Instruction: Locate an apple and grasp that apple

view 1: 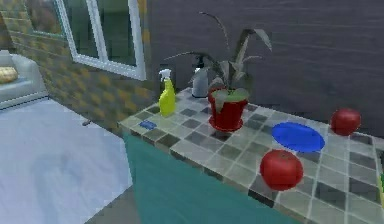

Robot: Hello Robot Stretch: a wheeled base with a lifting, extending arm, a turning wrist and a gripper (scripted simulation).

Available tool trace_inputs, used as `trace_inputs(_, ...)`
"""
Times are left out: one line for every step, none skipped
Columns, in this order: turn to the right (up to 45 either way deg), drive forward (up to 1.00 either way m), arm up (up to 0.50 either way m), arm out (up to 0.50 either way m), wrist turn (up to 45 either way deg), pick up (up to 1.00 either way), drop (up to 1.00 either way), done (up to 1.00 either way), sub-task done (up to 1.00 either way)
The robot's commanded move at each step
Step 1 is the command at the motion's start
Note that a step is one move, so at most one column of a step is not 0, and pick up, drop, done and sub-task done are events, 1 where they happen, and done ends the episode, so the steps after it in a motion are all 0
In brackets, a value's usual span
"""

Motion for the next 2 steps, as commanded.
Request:
trace_inputs(45.0,0.00,0.00,0.00,0.0,0.00,0.00,0.00,0.00)
trace_inputs(45.0,0.00,0.00,0.00,0.0,0.00,0.00,0.00,0.00)
